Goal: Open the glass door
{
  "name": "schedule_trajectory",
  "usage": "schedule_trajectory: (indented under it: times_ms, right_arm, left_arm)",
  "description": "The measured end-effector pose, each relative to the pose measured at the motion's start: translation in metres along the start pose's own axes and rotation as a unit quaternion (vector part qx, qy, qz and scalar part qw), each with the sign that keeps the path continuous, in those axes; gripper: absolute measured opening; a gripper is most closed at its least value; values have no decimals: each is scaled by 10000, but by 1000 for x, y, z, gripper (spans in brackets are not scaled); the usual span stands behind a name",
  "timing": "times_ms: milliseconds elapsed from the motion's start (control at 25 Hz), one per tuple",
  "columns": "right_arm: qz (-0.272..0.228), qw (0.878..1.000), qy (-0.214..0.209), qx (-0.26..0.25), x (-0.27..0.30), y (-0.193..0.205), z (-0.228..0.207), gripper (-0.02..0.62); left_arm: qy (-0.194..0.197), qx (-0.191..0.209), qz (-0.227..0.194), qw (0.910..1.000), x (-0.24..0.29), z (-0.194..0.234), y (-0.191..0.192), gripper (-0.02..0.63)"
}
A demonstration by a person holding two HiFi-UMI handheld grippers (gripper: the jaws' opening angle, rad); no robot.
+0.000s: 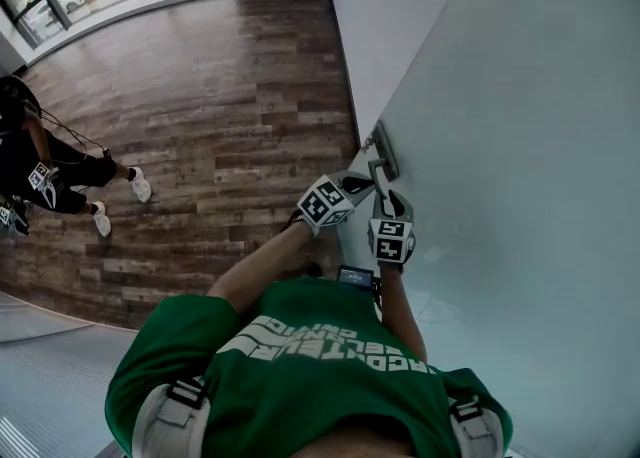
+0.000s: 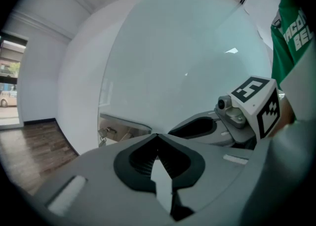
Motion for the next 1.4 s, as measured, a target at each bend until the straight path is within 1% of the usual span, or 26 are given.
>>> schedule_trajectory:
  times_ms: [120, 160, 240, 440, 640, 760, 960, 1160, 1400]
  right_arm:
    - [-108, 9999, -74, -88, -11, -8, 11, 81]
    - [-155, 9997, -118, -141, -14, -13, 16, 64]
    - [-273, 9989, -240, -281, -19, -25, 28, -5]
    - [-475, 9953, -646, -548, -25, -46, 69, -6]
    - [-572, 9898, -1124, -666, -30, -51, 114, -6]
    - [-688, 9853, -1390, -720, -35, -54, 140, -6]
    - [-831, 9786, -1694, -819, -43, -64, 179, -8]
    - [-877, 9738, -1890, -912, -53, -78, 214, -8]
    - [-1014, 9665, -2117, -1036, -72, -92, 248, -8]
  left_arm:
    - [-70, -2, -40, 10000, -28, -5, 7, 9]
    - [-117, -33, -90, 9999, -39, -6, 7, 9]
    - [-237, -132, -235, 9994, -63, -6, 7, 9]
    - [-555, -374, -496, 9965, -126, -4, 20, 9]
    - [-832, -546, -513, 9937, -185, -4, 51, 9]
    - [-1010, -689, -603, 9907, -219, -3, 68, 9]
    - [-1269, -850, -732, 9855, -271, -1, 88, 9]
    - [-1348, -885, -817, 9835, -307, -1, 98, 9]
    - [-1255, -747, -909, 9851, -332, -10, 97, 12]
Point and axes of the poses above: the fingertips, and each gripper's own axes: x forward along the fingers, z to its left, y out of its underside, the point moved 2 cm from there along -x, backward along the fingers, and after that the axes turned 13 degrees about -x, right-handed, at the moved point
